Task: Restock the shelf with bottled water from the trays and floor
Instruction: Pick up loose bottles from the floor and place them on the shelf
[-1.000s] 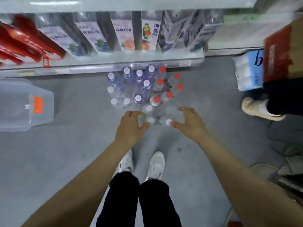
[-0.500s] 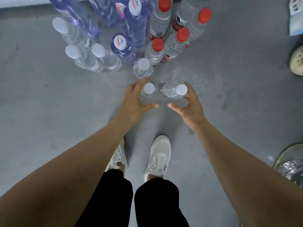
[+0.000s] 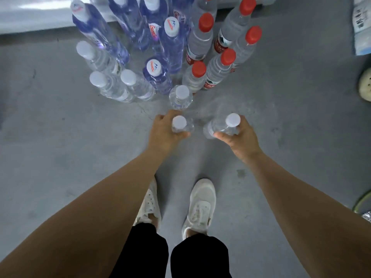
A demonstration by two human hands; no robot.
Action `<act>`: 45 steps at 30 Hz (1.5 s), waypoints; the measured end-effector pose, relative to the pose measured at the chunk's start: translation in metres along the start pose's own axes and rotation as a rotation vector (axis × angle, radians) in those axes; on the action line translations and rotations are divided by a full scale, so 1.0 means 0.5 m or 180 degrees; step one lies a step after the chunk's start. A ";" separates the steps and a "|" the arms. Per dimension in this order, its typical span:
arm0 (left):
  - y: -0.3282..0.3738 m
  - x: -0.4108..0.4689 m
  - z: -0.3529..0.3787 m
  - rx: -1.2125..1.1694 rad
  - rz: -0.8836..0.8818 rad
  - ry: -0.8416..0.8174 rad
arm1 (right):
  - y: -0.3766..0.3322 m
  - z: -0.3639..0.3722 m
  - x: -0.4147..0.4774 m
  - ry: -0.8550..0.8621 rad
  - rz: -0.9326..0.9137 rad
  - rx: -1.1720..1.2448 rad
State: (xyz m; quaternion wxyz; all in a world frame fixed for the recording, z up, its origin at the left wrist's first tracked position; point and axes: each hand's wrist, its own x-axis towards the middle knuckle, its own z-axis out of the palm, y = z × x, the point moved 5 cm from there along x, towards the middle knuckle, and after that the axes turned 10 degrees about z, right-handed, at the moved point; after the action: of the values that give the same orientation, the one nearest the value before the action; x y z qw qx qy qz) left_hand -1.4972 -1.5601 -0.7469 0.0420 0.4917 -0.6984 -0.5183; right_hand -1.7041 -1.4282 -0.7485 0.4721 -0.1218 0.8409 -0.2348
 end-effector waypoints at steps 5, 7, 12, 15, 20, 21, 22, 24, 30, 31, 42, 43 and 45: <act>-0.013 -0.105 -0.047 -0.1200 -0.0859 -0.0014 | 0.002 -0.011 -0.088 -0.0493 0.0264 0.0217; 0.003 -0.163 -0.074 -0.1527 -0.0999 -0.0072 | -0.016 -0.020 -0.138 -0.0692 0.0334 0.0323; 0.080 -0.282 -0.172 -0.2067 -0.1203 -0.0297 | -0.097 -0.061 -0.265 -0.1124 0.0578 0.0377; 0.157 -0.327 -0.255 -0.2180 -0.1280 -0.0396 | -0.186 -0.102 -0.339 -0.1140 0.0534 0.0470; 0.380 -0.376 -0.419 -0.2214 -0.1026 -0.0492 | -0.400 -0.182 -0.489 -0.1041 0.0333 0.0606; 0.433 -0.387 -0.455 -0.2247 -0.0936 -0.0447 | -0.449 -0.197 -0.524 -0.1052 0.0277 0.0647; 0.486 -0.398 -0.495 -0.2264 -0.0837 -0.0376 | -0.496 -0.213 -0.557 -0.1059 0.0180 0.0673; 0.587 -0.426 -0.578 -0.2182 -0.0634 -0.0203 | -0.594 -0.245 -0.631 -0.1036 -0.0009 0.0614; 0.864 -0.553 -0.852 -0.2112 0.0094 0.0566 | -0.897 -0.358 -0.889 -0.0997 -0.0725 0.0334; 0.910 -0.578 -0.897 -0.2083 0.0214 0.0692 | -0.951 -0.373 -0.932 -0.0993 -0.0916 0.0293; 1.199 -0.794 -1.334 -0.1819 0.1325 0.1696 | -1.463 -0.393 -1.345 -0.1085 -0.2620 -0.0055; 1.213 -0.807 -1.374 -0.1815 0.1441 0.1754 | -1.503 -0.386 -1.377 -0.1081 -0.2774 -0.0024; 1.236 -0.826 -1.459 -0.1831 0.1593 0.1887 | -1.585 -0.368 -1.438 -0.1019 -0.3088 0.0005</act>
State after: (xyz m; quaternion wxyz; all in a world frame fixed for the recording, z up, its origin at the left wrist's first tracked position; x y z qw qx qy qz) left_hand -1.2683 -1.7692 0.2472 0.4969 0.4036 -0.5815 -0.5021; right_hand -1.4970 -1.7516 0.2671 0.4317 -0.5323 0.6046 -0.4060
